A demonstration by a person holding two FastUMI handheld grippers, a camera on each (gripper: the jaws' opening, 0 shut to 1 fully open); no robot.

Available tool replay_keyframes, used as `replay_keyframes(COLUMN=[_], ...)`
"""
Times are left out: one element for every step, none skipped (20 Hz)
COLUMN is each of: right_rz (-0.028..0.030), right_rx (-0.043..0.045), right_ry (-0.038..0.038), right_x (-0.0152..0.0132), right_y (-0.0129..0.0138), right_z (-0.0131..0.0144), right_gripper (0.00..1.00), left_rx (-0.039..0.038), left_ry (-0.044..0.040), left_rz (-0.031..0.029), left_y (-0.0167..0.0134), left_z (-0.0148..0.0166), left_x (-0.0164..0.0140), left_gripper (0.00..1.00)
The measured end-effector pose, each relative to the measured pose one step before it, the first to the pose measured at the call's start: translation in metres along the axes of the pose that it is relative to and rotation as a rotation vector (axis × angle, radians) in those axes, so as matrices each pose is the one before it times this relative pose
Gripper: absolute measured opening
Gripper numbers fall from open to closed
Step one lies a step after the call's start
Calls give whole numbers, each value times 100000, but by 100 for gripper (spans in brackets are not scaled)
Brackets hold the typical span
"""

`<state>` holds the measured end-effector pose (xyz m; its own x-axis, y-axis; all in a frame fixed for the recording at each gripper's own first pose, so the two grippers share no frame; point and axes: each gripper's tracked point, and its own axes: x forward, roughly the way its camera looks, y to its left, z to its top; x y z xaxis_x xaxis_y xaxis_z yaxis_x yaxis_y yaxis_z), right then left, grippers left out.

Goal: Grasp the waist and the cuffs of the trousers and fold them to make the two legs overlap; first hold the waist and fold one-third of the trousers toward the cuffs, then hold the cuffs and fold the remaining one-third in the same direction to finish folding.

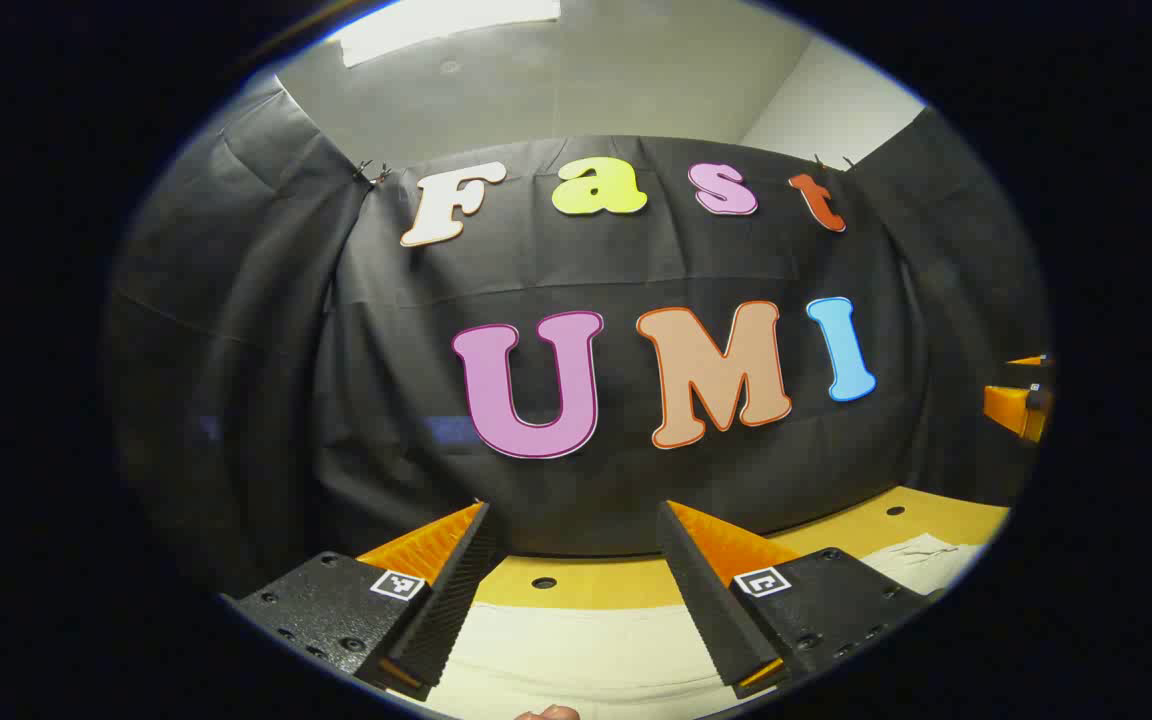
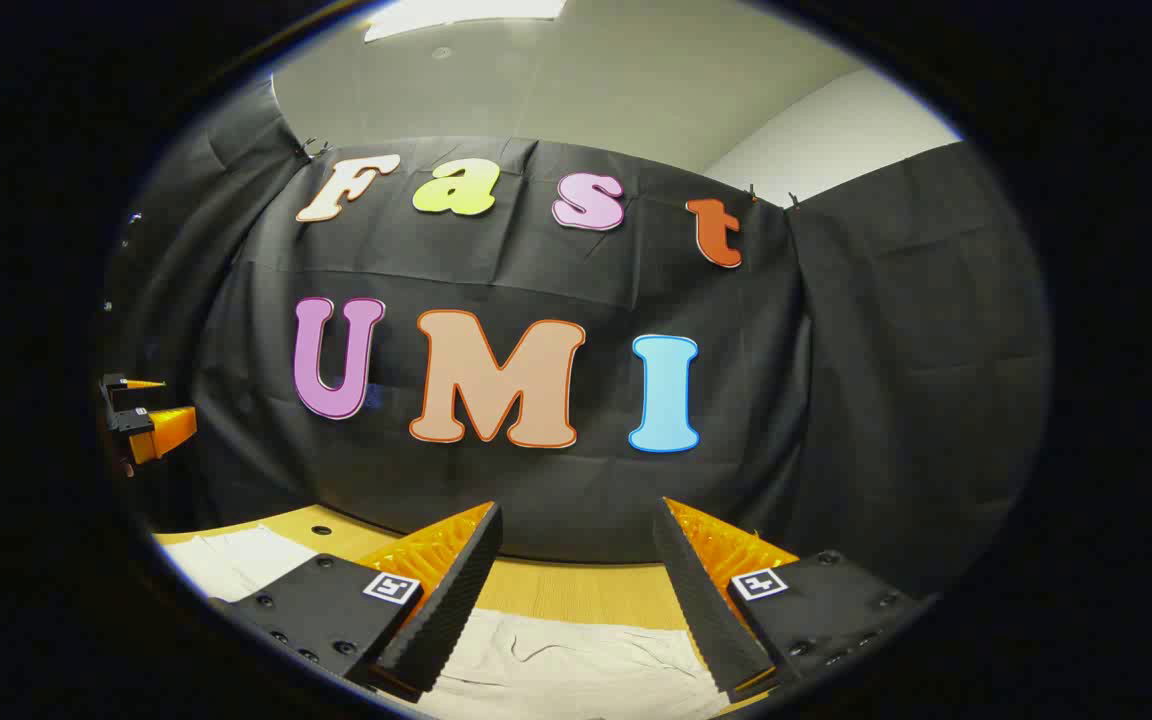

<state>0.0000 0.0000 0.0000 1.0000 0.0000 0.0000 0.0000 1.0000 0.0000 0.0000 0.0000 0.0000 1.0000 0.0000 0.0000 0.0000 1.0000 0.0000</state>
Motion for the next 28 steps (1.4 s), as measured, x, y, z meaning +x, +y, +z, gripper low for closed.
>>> replay_keyframes(right_rz=[49, 290, -149, -419, -252, -175, -242, -78, -402, -442, -312, 205, -151, -376, -316, 263, 1378, 1975, 1831, 546, -435, -289, 1110, 1183, -60, -225, -110, 194], right_rx=[-204, -175, -155, -192, 27, 34, -40, -127, -561, -828, -596, -338, -385, -626, -448, 24, 705, 860, 484, -838, -2237, -2430, -1560, -1294, -2246, -3186, -3666, -4265], right_ry=[-146, 128, 101, -34, -50, 12, 15, -32, 60, -60, 148, 150, 96, 38, 16, -87, -142, 113, -41, -254, -168, -16, 211, 200, 768, 982, 818, 1050], right_x=[-112, 9, 3, 64, 104, 128, 75, 63, -5, 129, -60, 48, -36, 3, -120, -62, -113, -256, -123, 53, -177, -162, -304, -266, -204, -120, -271, -241], right_y=[107, 54, -54, -119, -171, -126, -120, -155, -240, -181, -281, 11, -180, -174, -332, -113, 139, 284, 130, -95, -615, -483, 47, 79, -475, -470, -553, -235], right_z=[6, 134, -87, 121, 92, 83, -33, 83, -164, 113, -59, 93, -152, -67, -143, 37, -72, -58, -143, -94, -236, -184, -377, -298, -650, -652, -822, -624], right_gripper=[97, 97, 97, 97, 97, 97, 97, 97, 97, 97, 97, 97, 97, 97, 97, 97, 97, 98, 98, 98, 98, 97, 97, 98, 98, 97, 97, 97], left_rx=[-290, -111, -243, -37, 18, -95, -63, 18, 218, 115, -122, -255, -155, 168, 190, 62, 93, 229, 127, -45, -285, -243, -301, -97, 173, 181, 7, -12], left_ry=[-201, -68, -19, 384, 71, -37, 23, -61, -178, -275, -125, 154, 199, 477, 212, 99, 49, 135, 126, 162, 190, 332, 213, 394, 396, 116, 97, 212], left_rz=[-463, -623, -867, -510, -164, -88, -183, -265, 133, 328, 455, 473, 496, 619, 829, 544, 607, 503, 370, 359, 75, 107, 80, 63, 300, 224, 4, -259], left_y=[-206, -210, -298, -140, -53, -4, -72, -89, 99, 257, 152, 226, 197, 214, 338, 291, 196, 136, 130, 162, -1, -85, 5, -27, -10, 25, -78, -94], left_z=[63, -66, 60, -194, 79, 30, 104, -95, 142, 79, -21, -139, -46, -182, -131, -6, -56, -45, -89, -86, -74, -35, -282, -171, -84, -104, 39, 28], left_x=[117, -29, 78, 46, 40, 50, 7, -69, -50, -94, -82, -125, -119, -115, -118, -77, -84, -6, 39, -66, -54, -29, -92, -60, -4, -1, 16, 56], left_gripper=[96, 96, 96, 99, 96, 96, 96, 93, 96, 96, 96, 99, 96, 99, 96, 96, 96, 99, 96, 96, 95, 95, 96, 99, 96, 96, 96, 99])
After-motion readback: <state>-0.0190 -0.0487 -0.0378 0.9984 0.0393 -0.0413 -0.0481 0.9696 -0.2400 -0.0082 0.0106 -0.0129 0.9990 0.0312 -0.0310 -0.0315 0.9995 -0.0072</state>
